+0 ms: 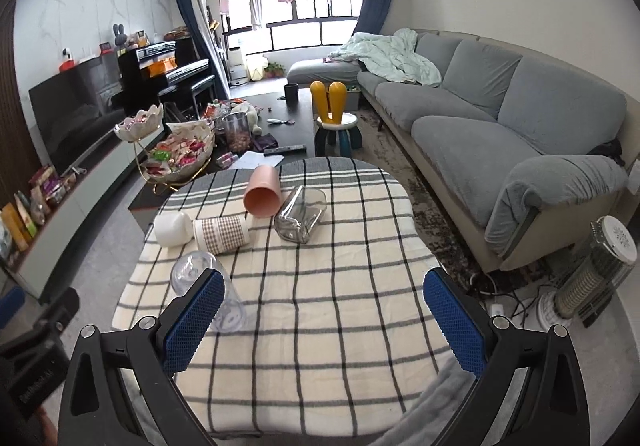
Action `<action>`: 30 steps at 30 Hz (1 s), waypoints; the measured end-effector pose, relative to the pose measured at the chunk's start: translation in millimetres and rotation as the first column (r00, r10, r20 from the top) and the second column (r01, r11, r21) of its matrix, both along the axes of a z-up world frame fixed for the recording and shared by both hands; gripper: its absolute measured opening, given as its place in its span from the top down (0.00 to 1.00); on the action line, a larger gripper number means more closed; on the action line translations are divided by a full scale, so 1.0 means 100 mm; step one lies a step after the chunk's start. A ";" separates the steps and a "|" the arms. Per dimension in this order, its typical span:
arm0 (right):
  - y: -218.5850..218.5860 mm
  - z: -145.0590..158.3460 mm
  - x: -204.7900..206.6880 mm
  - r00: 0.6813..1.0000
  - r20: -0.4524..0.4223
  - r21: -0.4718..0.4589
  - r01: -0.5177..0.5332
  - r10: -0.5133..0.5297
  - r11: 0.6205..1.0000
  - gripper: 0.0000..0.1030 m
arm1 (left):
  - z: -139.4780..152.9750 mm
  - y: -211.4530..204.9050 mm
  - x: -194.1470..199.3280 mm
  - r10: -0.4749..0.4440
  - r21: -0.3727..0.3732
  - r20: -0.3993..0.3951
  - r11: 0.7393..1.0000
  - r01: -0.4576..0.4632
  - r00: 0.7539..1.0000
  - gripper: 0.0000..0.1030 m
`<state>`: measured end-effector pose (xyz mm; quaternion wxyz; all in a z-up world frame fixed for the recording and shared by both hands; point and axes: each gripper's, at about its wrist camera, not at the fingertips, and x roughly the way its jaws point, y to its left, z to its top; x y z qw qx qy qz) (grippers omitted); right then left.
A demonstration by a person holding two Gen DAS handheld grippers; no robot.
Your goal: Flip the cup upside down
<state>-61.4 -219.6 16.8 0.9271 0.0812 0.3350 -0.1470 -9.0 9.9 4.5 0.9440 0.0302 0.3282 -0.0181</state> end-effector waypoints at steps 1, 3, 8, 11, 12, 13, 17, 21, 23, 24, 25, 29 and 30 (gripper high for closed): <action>0.02 0.00 -0.02 1.000 0.000 -0.002 0.000 0.000 1.000 0.03 | 0.00 0.01 -0.03 0.000 -0.003 0.003 1.000 0.000 1.000 0.01; 0.02 0.00 -0.04 1.000 0.003 -0.009 0.003 -0.003 1.000 0.03 | 0.02 0.02 -0.07 -0.004 -0.006 0.010 1.000 0.004 1.000 0.01; 0.02 0.02 -0.12 1.000 0.014 -0.015 0.009 -0.009 1.000 0.03 | 0.03 -0.01 -0.10 -0.017 -0.015 0.010 1.000 0.017 1.000 0.01; 0.02 0.04 -0.14 1.000 0.018 -0.017 0.010 -0.010 1.000 0.03 | 0.05 0.00 -0.13 -0.020 -0.015 0.020 1.000 0.021 1.000 0.01; 0.02 0.04 -0.15 1.000 0.018 -0.018 0.011 -0.010 1.000 0.03 | 0.05 -0.01 -0.13 -0.023 -0.015 0.021 1.000 0.023 1.000 0.01; 0.02 0.04 -0.15 1.000 0.018 -0.017 0.011 -0.010 1.000 0.03 | 0.06 -0.01 -0.14 -0.025 -0.015 0.021 1.000 0.025 0.999 0.01; 0.01 0.05 -0.16 1.000 0.020 -0.017 0.008 -0.008 1.000 0.03 | 0.07 -0.01 -0.15 -0.025 -0.014 0.025 1.000 0.026 0.999 0.01; 0.02 0.06 -0.17 1.000 0.020 -0.015 0.009 -0.009 1.000 0.03 | 0.07 -0.01 -0.16 -0.027 -0.011 0.026 1.000 0.027 0.999 0.01; 0.02 0.07 -0.16 1.000 0.020 -0.015 0.008 -0.008 1.000 0.03 | 0.07 -0.01 -0.15 -0.026 -0.013 0.024 1.000 0.026 0.999 0.01; 0.02 0.08 -0.17 1.000 0.021 -0.015 0.008 -0.008 1.000 0.03 | 0.07 -0.01 -0.16 -0.025 -0.013 0.025 1.000 0.025 0.999 0.01; 0.02 0.07 -0.16 1.000 0.021 -0.015 0.009 -0.008 1.000 0.03 | 0.08 -0.01 -0.16 -0.025 -0.012 0.023 1.000 0.026 0.999 0.01; 0.02 0.07 -0.16 1.000 0.020 -0.015 0.008 -0.008 1.000 0.03 | 0.07 -0.02 -0.17 -0.027 -0.010 0.023 1.000 0.027 0.999 0.01; 0.02 0.08 -0.17 1.000 0.019 -0.014 0.009 -0.008 1.000 0.03 | 0.07 -0.01 -0.17 -0.027 -0.009 0.024 1.000 0.027 0.999 0.01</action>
